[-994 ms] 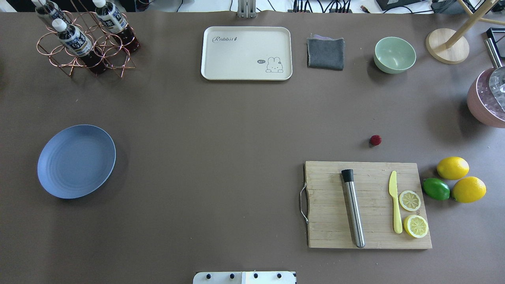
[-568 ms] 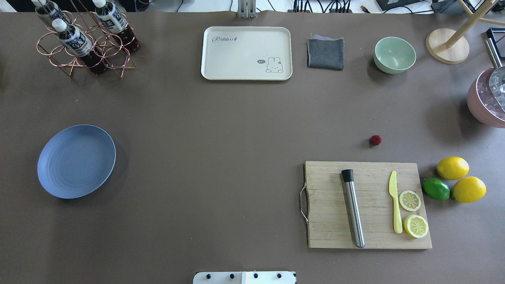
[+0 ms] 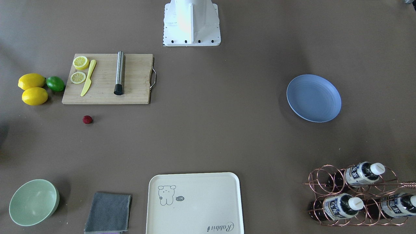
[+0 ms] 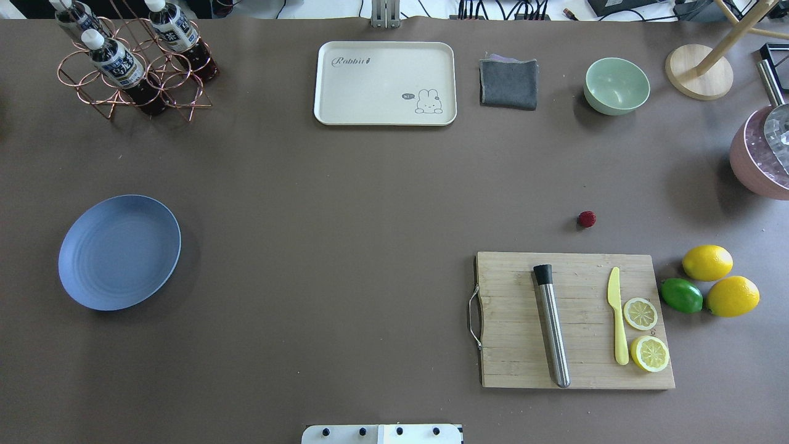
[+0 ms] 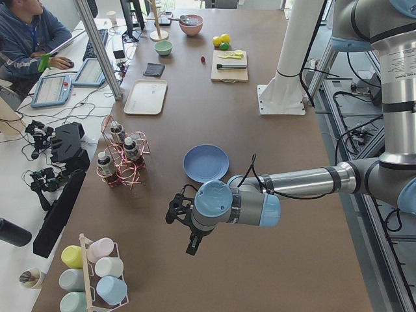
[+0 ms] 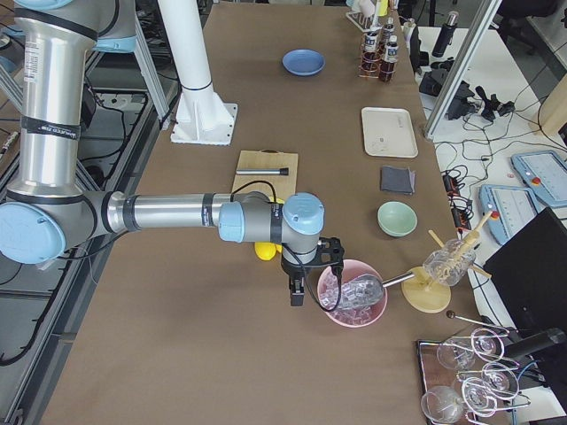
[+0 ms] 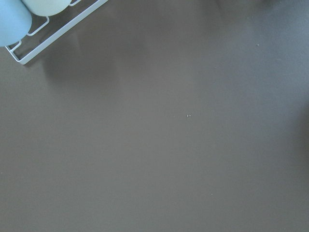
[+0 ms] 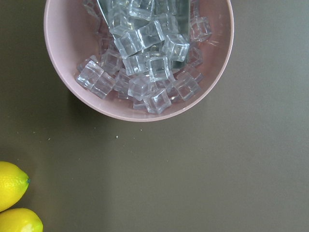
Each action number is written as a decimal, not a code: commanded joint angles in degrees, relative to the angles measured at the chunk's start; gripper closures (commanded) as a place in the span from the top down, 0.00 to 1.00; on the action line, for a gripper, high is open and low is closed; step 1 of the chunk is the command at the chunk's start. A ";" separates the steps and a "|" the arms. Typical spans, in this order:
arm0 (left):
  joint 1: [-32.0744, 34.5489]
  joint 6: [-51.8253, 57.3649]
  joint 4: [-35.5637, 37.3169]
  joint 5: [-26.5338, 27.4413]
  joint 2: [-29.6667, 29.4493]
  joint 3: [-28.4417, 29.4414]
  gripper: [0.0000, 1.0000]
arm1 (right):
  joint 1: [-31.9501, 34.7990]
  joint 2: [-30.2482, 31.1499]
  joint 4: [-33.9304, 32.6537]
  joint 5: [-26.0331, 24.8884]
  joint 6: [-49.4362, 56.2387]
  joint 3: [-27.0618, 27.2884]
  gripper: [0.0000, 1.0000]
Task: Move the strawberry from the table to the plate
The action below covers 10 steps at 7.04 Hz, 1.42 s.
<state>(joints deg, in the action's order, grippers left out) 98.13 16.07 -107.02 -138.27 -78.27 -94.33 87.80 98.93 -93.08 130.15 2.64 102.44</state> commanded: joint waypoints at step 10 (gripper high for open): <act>-0.04 -14.28 -17.86 -10.53 1.63 0.99 1.00 | -0.18 -0.06 0.09 1.25 0.09 0.47 1.00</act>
<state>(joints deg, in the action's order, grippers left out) 98.37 4.39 -121.41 -149.15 -77.52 -93.87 87.66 98.88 -93.06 131.03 2.69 102.51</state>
